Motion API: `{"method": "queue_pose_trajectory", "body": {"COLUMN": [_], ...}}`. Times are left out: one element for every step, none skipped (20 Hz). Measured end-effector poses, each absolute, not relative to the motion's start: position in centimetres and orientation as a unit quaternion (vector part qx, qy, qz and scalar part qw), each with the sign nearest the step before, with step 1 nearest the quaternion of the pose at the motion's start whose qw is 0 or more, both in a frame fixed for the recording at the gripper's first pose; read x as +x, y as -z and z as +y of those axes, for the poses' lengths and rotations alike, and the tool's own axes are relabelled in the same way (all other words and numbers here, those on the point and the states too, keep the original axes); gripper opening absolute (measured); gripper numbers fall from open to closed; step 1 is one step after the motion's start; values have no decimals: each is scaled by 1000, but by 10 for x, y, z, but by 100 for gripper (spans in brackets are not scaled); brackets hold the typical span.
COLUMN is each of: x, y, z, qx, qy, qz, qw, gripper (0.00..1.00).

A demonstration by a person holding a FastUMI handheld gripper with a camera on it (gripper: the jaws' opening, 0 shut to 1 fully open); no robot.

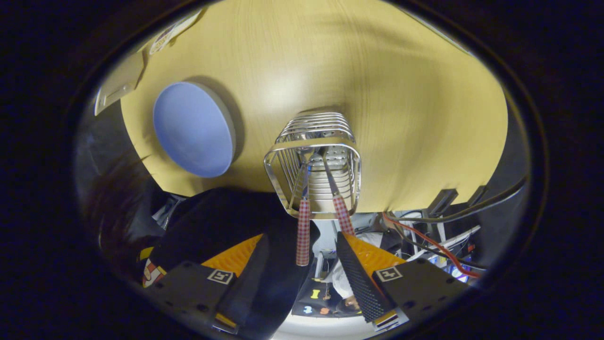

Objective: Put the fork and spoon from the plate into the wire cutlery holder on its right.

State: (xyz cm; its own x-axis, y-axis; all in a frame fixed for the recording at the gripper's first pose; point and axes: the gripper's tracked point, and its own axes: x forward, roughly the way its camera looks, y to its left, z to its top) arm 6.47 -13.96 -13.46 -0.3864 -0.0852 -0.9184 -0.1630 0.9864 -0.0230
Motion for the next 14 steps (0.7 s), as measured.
{"method": "queue_pose_trajectory", "body": {"x": [62, 61, 58, 57, 55, 53, 51, 50, 47, 47, 46, 50, 54, 57], "y": [134, 134, 129, 124, 122, 119, 116, 114, 113, 111, 107, 104, 99, 95], "z": [-139, -139, -143, -144, -144, -144, -144, -145, -144, -141, -135, -126, -115, -108], "qx": [-66, -58, -51, -46, -39, -34, -31, -24, -14, 0, 19, 40, 60, 76], "qy": [-39, -43, -45, -48, -51, -55, -57, -59, -63, -66, -73, -81, -89, -91], "qz": [822, 811, 798, 785, 769, 754, 734, 712, 688, 658, 624, 582, 540, 501], "qw": [564, 580, 598, 615, 636, 654, 676, 699, 723, 750, 778, 808, 835, 857], "gripper": [94, 94, 94, 94, 94, 94, 95, 95, 95, 95, 95, 95, 95, 95]}}
